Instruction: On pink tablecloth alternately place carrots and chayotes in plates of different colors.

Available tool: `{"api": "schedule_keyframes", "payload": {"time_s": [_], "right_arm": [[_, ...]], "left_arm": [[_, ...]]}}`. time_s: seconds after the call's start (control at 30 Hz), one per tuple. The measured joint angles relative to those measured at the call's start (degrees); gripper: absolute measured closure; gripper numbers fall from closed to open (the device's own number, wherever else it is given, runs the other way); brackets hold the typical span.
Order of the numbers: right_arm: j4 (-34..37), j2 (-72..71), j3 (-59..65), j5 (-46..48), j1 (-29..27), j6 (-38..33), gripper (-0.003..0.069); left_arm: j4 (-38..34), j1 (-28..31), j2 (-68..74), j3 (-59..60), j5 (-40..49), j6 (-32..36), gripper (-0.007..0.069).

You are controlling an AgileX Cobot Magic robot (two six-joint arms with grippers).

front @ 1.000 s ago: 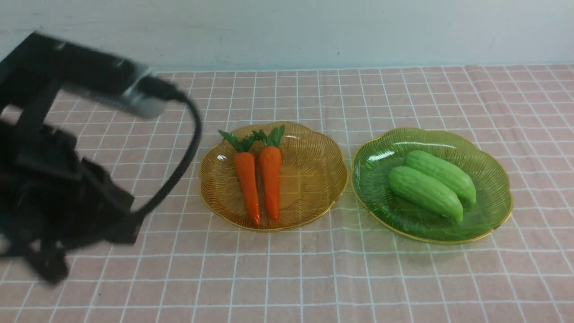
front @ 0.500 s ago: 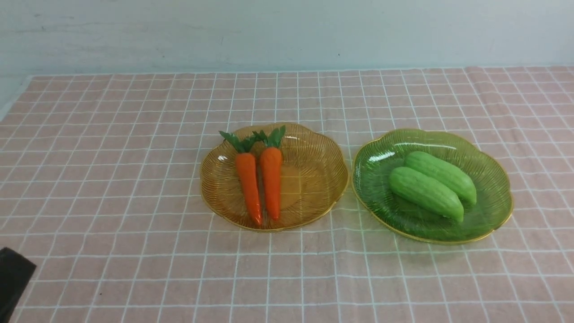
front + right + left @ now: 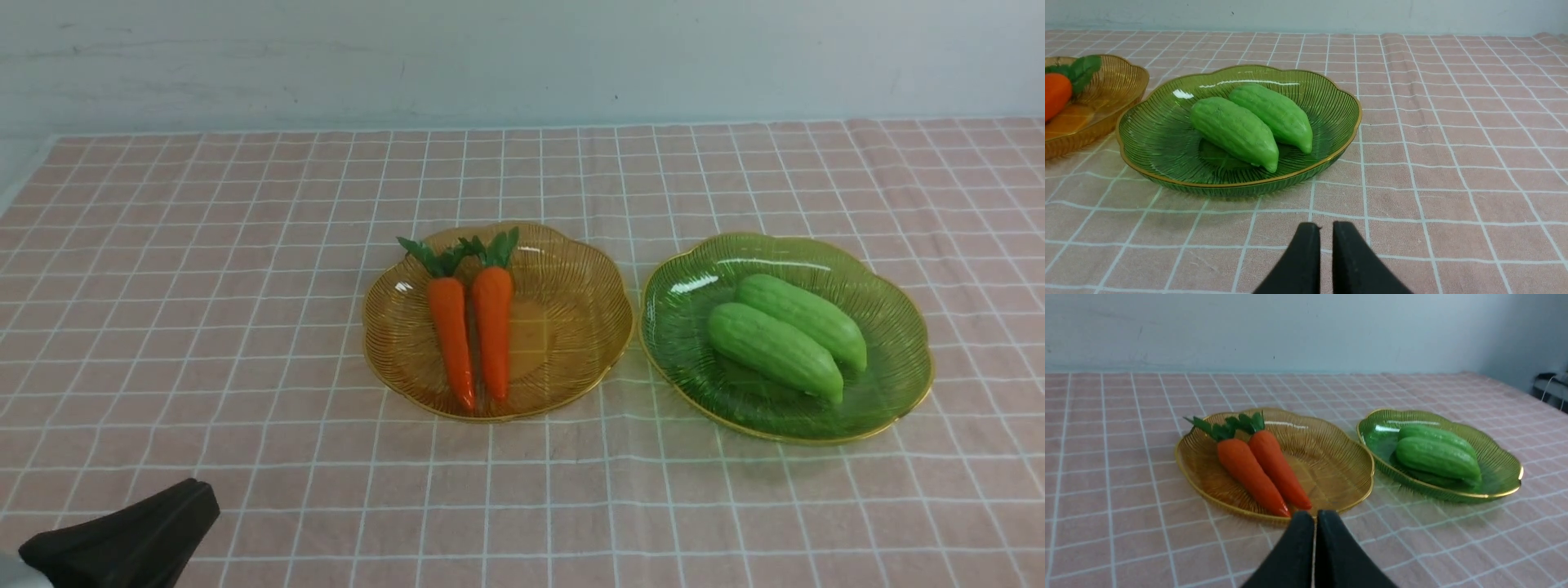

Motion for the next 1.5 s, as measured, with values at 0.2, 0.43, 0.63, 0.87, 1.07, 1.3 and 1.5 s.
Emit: {"api": "schedule_keyframes", "payload": {"time_s": [0.2,0.43,0.63,0.87,1.07,1.3,1.5], "right_arm": [[0.0,0.0,0.0,0.0,0.0,0.0,0.0614],[0.0,0.0,0.0,0.0,0.0,0.0,0.0614],[0.0,0.0,0.0,0.0,0.0,0.0,0.0614],[0.0,0.0,0.0,0.0,0.0,0.0,0.0614],[0.0,0.0,0.0,0.0,0.0,0.0,0.0614],[0.0,0.0,0.0,0.0,0.0,0.0,0.0614],[0.0,0.0,0.0,0.0,0.0,0.0,0.0614]], "left_arm": [[0.1,0.0,2.2,0.0,0.0,4.7,0.0627],[3.9,3.5,-2.3,1.9,2.0,10.9,0.0627],[11.9,17.3,-12.3,6.8,12.2,3.5,0.0627],[15.1,24.8,-19.4,10.2,16.5,0.8,0.0627],[15.4,25.2,-20.0,10.2,18.6,0.7,0.0627],[15.2,25.3,-20.0,10.2,18.9,0.7,0.0627],[15.2,25.3,-20.0,10.2,18.9,0.7,0.0627]]}}
